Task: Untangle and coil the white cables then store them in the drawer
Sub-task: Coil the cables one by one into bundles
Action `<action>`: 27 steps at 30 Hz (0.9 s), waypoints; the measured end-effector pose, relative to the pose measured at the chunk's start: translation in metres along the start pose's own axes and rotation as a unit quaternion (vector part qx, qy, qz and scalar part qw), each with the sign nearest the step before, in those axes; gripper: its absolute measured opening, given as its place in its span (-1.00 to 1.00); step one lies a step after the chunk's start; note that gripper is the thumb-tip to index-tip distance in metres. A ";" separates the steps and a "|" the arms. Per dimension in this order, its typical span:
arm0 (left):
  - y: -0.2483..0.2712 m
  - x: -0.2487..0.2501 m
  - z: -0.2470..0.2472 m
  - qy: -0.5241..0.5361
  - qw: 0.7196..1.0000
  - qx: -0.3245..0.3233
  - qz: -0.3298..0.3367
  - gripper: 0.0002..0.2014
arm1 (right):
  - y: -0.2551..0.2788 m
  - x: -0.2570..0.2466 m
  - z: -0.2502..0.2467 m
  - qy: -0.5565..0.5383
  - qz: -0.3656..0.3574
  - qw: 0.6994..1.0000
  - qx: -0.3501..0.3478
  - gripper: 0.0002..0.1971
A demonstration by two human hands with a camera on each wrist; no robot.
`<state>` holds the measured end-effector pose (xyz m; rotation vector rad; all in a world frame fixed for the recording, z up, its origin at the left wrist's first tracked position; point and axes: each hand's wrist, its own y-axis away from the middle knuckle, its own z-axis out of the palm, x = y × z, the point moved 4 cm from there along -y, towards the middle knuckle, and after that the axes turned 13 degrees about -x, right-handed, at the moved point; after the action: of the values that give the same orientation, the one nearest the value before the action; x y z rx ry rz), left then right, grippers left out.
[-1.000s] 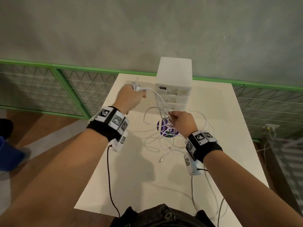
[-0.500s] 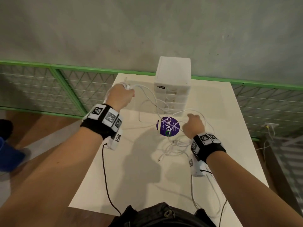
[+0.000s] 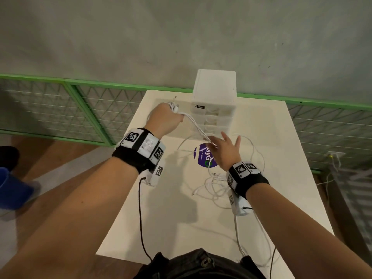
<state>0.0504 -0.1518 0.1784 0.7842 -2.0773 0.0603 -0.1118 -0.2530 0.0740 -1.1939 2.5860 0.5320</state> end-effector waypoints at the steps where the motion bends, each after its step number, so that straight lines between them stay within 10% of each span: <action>1: 0.000 -0.003 -0.004 0.009 1.000 0.016 -0.005 -0.79 | 0.000 0.012 0.002 0.032 0.029 0.999 -0.026 -0.59; 4: 0.002 -0.008 -0.012 -0.044 0.996 0.074 -0.010 -0.86 | 0.002 0.033 0.000 0.049 0.099 0.990 -0.091 -0.30; 8: 0.005 0.000 0.002 -0.219 0.974 0.047 0.030 -0.86 | 0.008 -0.009 -0.028 -0.110 -0.028 0.993 -0.015 0.13; 12: 0.004 0.004 0.033 -0.237 0.969 -0.060 0.045 -0.76 | 0.001 -0.040 -0.043 -0.182 -0.018 0.977 0.105 0.04; 17: 0.004 -0.002 0.029 -0.256 0.965 -0.042 0.024 -0.86 | 0.004 -0.020 -0.037 0.018 0.199 0.975 -0.096 -0.22; 19: 0.003 -0.007 0.024 -0.267 0.963 -0.026 0.007 -0.85 | 0.008 -0.019 -0.044 0.021 0.174 0.981 -0.079 -0.50; 23: 0.002 -0.007 0.031 -0.272 0.960 -0.067 0.010 -0.79 | 0.009 -0.044 -0.047 -0.059 0.018 0.996 0.059 -0.34; 27: 0.005 0.006 0.042 -0.205 0.969 -0.136 0.017 -0.89 | -0.001 -0.058 -0.036 -0.135 -0.090 0.986 0.044 -0.50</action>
<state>0.0148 -0.1647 0.1582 0.6288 -2.4188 -0.3924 -0.0765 -0.2290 0.1273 -1.2183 2.2253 0.4966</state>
